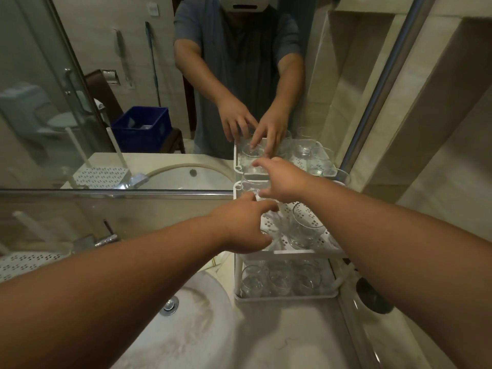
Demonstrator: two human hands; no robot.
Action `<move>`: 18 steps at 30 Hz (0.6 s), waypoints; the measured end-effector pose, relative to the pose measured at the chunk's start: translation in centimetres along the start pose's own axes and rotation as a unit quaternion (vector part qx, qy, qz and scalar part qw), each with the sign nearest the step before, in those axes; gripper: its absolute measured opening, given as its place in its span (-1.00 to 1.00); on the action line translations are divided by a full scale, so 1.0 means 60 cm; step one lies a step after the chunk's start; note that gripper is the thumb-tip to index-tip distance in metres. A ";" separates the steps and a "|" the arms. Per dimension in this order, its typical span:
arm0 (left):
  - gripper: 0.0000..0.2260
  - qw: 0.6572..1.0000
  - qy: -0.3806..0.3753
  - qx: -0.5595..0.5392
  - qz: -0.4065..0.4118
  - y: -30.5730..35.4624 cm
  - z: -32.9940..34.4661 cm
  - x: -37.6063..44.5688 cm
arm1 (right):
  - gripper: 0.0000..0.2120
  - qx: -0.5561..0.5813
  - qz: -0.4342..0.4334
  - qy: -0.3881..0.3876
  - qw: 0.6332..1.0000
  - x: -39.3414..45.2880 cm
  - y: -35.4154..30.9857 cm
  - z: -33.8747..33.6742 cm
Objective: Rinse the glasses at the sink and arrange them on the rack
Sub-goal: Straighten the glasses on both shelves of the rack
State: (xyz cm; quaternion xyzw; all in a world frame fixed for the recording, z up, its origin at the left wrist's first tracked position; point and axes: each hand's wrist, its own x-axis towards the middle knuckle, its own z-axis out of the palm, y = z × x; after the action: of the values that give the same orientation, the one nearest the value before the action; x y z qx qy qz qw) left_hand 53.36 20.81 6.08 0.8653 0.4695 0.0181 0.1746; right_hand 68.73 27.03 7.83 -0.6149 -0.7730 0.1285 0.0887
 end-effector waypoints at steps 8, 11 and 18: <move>-0.40 1.000 -0.019 0.012 0.002 0.010 -0.009 -0.004 | -0.74 -0.164 0.134 -0.103 0.972 -0.083 0.063 -0.088; -0.37 0.999 -0.023 0.044 0.000 0.019 -0.011 -0.001 | -0.77 -0.188 0.170 -0.144 0.957 -0.126 0.087 -0.089; -0.35 0.989 0.074 0.123 0.039 0.054 -0.002 0.010 | -0.72 -0.101 0.216 -0.103 0.966 -0.185 0.109 -0.079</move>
State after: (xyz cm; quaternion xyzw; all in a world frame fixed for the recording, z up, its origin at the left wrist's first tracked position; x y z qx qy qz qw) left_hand 56.28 19.73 7.13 0.8940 0.4460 0.0309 0.0305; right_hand 78.74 18.03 10.58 -0.7563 -0.6360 0.1286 -0.0832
